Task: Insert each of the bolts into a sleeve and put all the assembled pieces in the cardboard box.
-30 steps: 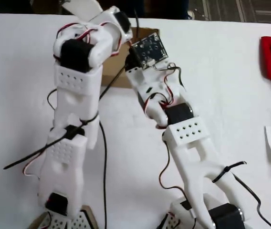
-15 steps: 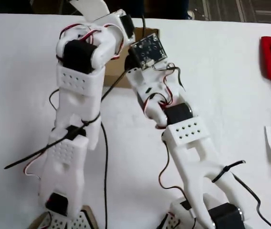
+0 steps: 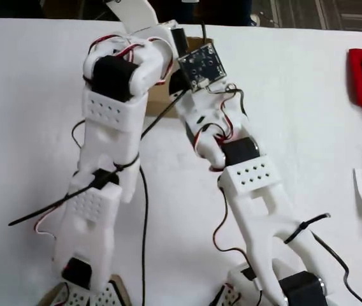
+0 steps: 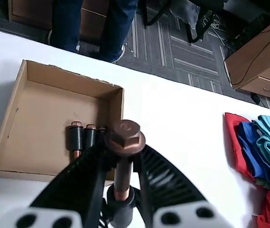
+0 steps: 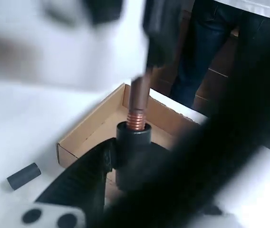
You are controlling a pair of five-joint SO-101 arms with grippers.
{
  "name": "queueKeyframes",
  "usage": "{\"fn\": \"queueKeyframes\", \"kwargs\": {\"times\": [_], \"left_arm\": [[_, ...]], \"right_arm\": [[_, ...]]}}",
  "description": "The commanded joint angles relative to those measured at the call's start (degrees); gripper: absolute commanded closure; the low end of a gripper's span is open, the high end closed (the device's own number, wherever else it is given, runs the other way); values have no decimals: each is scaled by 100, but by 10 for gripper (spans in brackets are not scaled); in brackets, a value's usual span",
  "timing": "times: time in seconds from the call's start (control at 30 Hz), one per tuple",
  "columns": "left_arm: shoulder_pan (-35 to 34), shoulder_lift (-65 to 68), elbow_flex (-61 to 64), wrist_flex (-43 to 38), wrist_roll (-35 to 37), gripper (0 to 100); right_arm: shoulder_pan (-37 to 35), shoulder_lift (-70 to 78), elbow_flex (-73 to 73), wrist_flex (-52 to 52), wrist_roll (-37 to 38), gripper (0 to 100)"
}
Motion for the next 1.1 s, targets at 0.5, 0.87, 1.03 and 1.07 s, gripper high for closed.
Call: {"fn": "queueKeyframes", "kwargs": {"times": [0.5, 0.87, 1.03, 1.07], "left_arm": [[185, -26, -136, 79, -9, 805], [141, -53, -180, 79, 0, 689], [62, -114, -189, 79, -9, 688], [-9, -114, -189, 53, -9, 688]], "right_arm": [[259, -312, -193, 4, -387, 978], [242, -303, -193, 4, -387, 978], [233, -303, -193, 4, -387, 978], [233, -303, -193, 4, -387, 978]]}}
